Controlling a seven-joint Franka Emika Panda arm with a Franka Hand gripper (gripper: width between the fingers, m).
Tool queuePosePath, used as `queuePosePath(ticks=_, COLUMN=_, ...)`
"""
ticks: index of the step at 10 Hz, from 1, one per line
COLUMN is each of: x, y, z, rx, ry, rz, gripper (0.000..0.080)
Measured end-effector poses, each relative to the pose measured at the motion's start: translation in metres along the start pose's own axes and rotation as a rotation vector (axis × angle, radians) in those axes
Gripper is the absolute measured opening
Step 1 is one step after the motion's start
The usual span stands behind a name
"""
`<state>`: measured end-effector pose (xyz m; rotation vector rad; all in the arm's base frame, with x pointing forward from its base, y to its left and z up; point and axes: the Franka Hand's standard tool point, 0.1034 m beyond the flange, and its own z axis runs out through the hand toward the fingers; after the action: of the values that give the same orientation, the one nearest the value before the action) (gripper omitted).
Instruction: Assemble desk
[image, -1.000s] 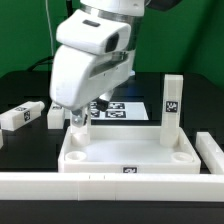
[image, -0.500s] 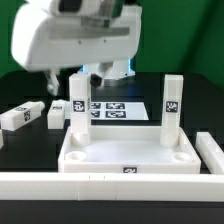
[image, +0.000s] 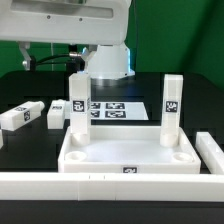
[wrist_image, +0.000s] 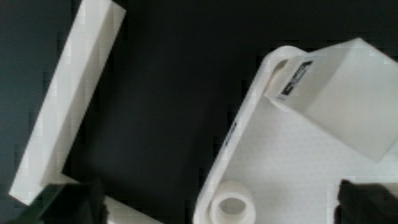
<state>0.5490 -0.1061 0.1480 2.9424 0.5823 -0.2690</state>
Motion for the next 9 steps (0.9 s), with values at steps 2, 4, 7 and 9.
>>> queuePosePath(ticks=2, x=-0.002, y=0.001, z=0.004, rx=0.008, ry=-0.013, rz=0.006, gripper=0.0649)
queuePosePath(ticks=4, x=-0.025, y=0.014, z=0.006, rx=0.071, ry=-0.106, rz=0.077, gripper=0.0649)
queuePosePath(ticks=7, x=-0.081, y=0.028, z=0.028, rx=0.146, ry=-0.106, rz=0.153, gripper=0.0649)
queuePosePath(ticks=9, x=-0.078, y=0.024, z=0.031, rx=0.142, ry=-0.105, rz=0.144, gripper=0.0649)
